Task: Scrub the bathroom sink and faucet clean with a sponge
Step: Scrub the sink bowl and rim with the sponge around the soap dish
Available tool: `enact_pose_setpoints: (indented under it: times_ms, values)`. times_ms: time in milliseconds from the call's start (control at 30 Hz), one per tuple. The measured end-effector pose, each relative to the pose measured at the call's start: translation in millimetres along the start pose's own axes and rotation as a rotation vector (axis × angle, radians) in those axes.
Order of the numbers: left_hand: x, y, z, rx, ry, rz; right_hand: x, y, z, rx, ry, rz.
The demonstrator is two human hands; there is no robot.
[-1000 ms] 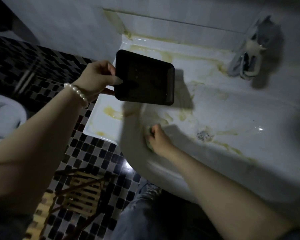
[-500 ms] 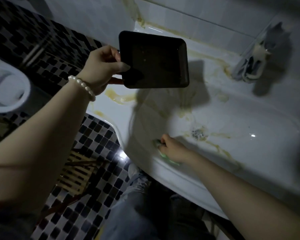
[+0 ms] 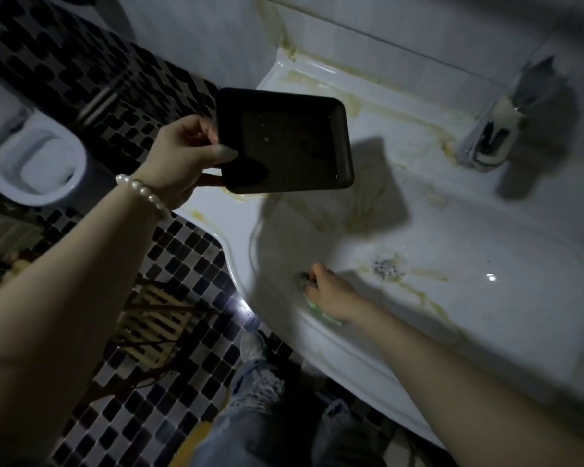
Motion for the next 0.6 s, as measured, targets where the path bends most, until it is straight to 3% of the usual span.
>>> enact_pose_setpoints:
  times_ms: [367, 600]
  values:
    - [-13, -17, 18, 0.006, 0.024, -0.026, -1, 8, 2, -0.019, -0.063, -0.073]
    - [-19, -27, 1, 0.054, 0.051, -0.047, -73, -4, 0, 0.201, -0.05, -0.364]
Point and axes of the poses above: each hand's wrist, its own y-axis away from the middle knuckle, its own z-axis out of the palm, x = y × z, the point moved 6 cm from there along -y, towards the middle knuckle, and after that the axes turned 6 degrees about y, right-handed, at the moved point
